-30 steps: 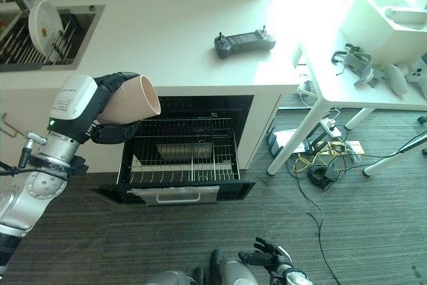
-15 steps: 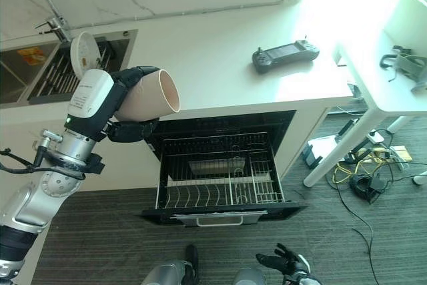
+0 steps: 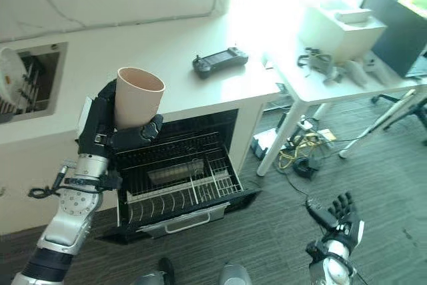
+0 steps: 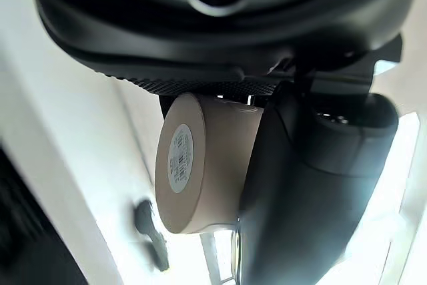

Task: Place the dishes in the dishwasher.

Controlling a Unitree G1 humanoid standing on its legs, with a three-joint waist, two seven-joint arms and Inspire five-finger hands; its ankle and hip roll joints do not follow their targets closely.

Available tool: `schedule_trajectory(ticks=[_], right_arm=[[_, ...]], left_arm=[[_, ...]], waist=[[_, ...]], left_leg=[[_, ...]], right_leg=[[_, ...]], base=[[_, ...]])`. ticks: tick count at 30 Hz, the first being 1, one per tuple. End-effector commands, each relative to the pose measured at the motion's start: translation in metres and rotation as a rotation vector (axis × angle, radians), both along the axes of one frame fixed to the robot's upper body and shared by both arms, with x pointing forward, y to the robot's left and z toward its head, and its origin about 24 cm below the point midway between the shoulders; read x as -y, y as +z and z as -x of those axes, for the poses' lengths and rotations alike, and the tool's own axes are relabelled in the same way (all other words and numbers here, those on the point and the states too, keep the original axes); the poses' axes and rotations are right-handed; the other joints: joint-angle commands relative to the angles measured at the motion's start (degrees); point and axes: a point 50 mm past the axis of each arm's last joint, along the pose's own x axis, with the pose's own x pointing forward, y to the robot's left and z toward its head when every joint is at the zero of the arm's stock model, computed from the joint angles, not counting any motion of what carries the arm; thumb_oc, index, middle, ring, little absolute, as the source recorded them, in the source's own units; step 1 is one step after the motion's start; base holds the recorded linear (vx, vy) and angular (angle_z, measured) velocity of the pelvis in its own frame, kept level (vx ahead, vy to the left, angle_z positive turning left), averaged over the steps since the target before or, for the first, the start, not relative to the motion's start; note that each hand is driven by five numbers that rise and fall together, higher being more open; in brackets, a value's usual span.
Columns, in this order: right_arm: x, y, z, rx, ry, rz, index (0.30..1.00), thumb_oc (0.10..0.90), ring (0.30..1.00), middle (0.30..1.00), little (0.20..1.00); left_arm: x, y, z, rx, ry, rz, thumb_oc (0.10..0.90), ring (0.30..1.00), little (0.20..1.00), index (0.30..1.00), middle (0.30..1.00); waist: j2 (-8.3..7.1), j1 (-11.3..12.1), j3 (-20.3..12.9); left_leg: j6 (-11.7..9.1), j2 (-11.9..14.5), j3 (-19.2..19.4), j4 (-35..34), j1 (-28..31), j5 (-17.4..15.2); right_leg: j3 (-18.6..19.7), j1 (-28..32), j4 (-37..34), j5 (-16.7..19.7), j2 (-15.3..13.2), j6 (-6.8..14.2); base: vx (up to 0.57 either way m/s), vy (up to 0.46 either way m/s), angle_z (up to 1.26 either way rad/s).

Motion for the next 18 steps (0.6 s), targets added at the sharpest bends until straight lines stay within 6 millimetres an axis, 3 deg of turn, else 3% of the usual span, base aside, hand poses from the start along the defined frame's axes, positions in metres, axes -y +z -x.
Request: schedule_trajectory(ticks=[1, 3, 9, 13, 18], right_arm=[[0.002, 0.059, -0.016, 0.268, 0.062, 0.245, 0.9, 0.8, 0.9, 0.9, 0.9], [-0.013, 0.084, -0.02, 0.414, 0.164, 0.279, 0.9, 0.8, 0.9, 0.9, 0.9], [-0.061, 0.127, -0.035, 0.731, 0.545, 0.212, 0.9, 0.8, 0.9, 0.9, 0.9], [-0.128, 0.152, -0.054, 0.784, 0.979, 0.158, 0.9, 0.8, 0.9, 0.9, 0.9], [-0.179, 0.161, -0.068, 0.766, 1.174, 0.072, 0.9, 0.8, 0.9, 0.9, 0.9]], left_arm=[[-0.005, 0.05, 0.003, 0.329, 0.088, 0.062, 0.4, 0.3, 0.3, 0.3, 0.3], [-0.002, 0.048, 0.005, 0.376, 0.189, 0.061, 0.4, 0.3, 0.3, 0.3, 0.3], [0.012, 0.049, 0.005, 0.489, 0.369, 0.044, 0.4, 0.3, 0.3, 0.3, 0.3], [0.027, 0.047, 0.004, 0.549, 0.449, -0.059, 0.4, 0.3, 0.3, 0.3, 0.3], [0.039, 0.04, 0.003, 0.588, 0.432, -0.11, 0.4, 0.3, 0.3, 0.3, 0.3]], waist=[[1.83, -0.1, -2.2], [1.59, -0.9, -2.4], [1.44, -1.1, -2.8], [1.22, 1.9, -3.6], [0.88, 5.9, -4.5]], left_leg=[[2.5, -1.0, -2.3, 2.5, 6.5, -11.8], [2.6, -0.8, -1.6, 2.5, 6.8, -11.9], [2.6, -0.6, -0.4, 2.5, 7.8, -12.2], [2.0, -0.7, -1.1, 2.5, 7.7, -12.1], [1.2, -0.8, -3.1, 2.5, 7.1, -11.5]], right_leg=[[-3.0, -1.0, -1.0, 0.7, 1.5, 0.3], [-2.2, -1.2, -1.0, 0.8, 1.7, 0.3], [-2.1, -0.9, -1.0, 0.5, 1.9, 0.0], [-3.8, 0.0, -1.0, -0.2, 1.2, -0.5], [-7.0, 1.5, -1.0, -0.9, 0.1, -0.8]], base=[[-0.02, 0.029, -0.28], [-0.04, 0.038, -0.37], [-0.03, 0.016, -0.33], [0.0, -0.026, -0.05], [0.05, -0.041, 0.47]])
